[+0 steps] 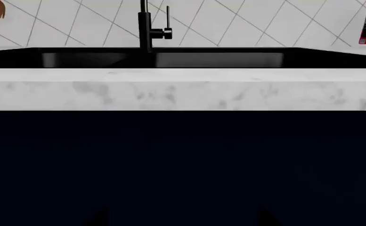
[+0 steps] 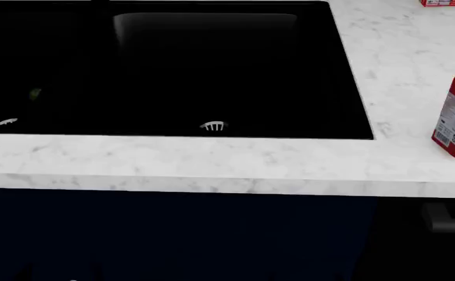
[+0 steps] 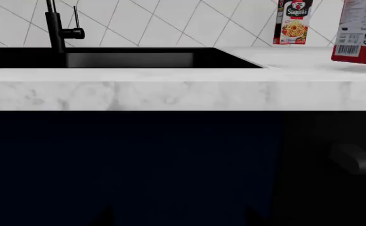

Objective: Pick the boxed drink from the counter and place it in the sink

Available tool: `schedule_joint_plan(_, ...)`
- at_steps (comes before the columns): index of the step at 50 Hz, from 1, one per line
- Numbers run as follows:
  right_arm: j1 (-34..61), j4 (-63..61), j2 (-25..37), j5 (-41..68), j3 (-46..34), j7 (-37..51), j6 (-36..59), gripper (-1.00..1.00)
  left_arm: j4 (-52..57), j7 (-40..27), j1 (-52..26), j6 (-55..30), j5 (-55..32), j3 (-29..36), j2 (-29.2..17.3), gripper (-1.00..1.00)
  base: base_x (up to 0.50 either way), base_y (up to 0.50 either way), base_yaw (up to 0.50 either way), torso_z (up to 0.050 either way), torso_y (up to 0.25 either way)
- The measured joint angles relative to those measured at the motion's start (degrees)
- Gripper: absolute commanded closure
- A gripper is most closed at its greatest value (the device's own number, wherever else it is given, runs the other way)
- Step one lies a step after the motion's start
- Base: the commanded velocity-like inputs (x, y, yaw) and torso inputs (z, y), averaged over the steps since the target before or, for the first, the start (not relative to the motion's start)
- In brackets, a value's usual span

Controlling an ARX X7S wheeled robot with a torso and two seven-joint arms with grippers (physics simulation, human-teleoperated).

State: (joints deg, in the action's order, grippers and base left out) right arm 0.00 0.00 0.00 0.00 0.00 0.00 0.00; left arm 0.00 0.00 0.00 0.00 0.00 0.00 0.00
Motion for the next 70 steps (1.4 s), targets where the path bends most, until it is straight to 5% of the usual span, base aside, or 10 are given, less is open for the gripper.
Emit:
schedule_joint_plan(46, -0.09, -7.59, 5.39, 4.92, -4.33, 5.91, 2.11, -1.00, 4.06, -5.66, -1.76, -4.68, -4.52, 4.54, -4.99, -1.00, 0.00, 0.00, 0.00, 0.000, 0.000)
schedule_joint_plan(70, 6.92, -24.36, 11.19, 4.97, -3.68, 7.77, 18.50, -1.00, 15.53, -5.70, -11.17, -20.75, -8.58, 4.70, -8.72, -1.00, 0.00, 0.00, 0.00, 0.000, 0.000)
